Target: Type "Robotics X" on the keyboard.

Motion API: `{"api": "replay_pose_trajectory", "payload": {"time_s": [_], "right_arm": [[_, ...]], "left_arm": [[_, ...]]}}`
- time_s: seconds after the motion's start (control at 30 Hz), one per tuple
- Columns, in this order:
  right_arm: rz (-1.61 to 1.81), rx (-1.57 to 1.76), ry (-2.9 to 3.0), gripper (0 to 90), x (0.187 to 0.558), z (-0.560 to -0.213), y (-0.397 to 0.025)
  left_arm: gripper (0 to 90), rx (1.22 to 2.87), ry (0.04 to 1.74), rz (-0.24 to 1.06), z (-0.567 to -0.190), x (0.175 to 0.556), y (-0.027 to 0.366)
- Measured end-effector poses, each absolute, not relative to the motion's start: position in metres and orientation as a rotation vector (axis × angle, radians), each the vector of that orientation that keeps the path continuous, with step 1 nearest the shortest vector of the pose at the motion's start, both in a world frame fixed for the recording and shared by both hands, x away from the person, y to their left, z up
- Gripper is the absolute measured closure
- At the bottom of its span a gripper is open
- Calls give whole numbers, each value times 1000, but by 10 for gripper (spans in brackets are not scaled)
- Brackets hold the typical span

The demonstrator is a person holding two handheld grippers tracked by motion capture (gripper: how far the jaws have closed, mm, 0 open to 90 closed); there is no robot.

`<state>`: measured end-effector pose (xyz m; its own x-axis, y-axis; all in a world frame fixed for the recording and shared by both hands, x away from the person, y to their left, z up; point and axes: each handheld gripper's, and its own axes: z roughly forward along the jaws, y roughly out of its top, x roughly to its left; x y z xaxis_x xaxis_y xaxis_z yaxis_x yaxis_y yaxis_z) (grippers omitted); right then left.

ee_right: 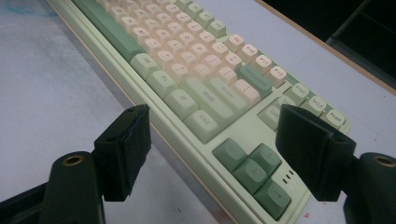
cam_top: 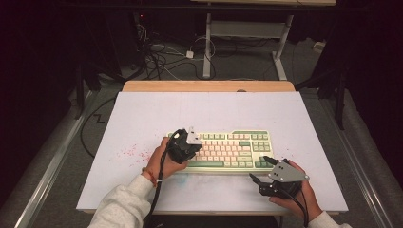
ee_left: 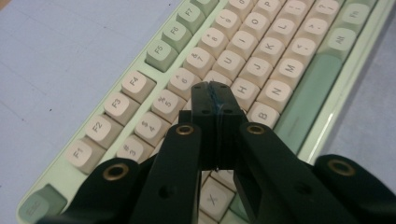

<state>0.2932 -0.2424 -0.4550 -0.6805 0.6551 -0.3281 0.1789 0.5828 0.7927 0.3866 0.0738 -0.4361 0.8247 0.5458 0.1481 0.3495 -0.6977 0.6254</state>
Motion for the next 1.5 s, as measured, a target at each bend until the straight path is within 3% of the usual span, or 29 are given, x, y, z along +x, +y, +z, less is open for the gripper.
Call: {"api": "replay_pose_trajectory", "payload": {"time_s": [0.6, 0.97, 1.07, 1.5], "right_arm": [[997, 641, 2226, 271, 293, -457, -240], [999, 643, 2217, 272, 293, -456, -241], [998, 643, 2216, 272, 293, -456, -241], [994, 647, 2212, 274, 294, -456, -242]], "left_arm": [[876, 2493, 667, 428, -445, 402, 57], [831, 2403, 662, 460, -435, 397, 67], [801, 2377, 660, 467, -433, 396, 70], [484, 2300, 654, 544, -428, 384, 83]]}}
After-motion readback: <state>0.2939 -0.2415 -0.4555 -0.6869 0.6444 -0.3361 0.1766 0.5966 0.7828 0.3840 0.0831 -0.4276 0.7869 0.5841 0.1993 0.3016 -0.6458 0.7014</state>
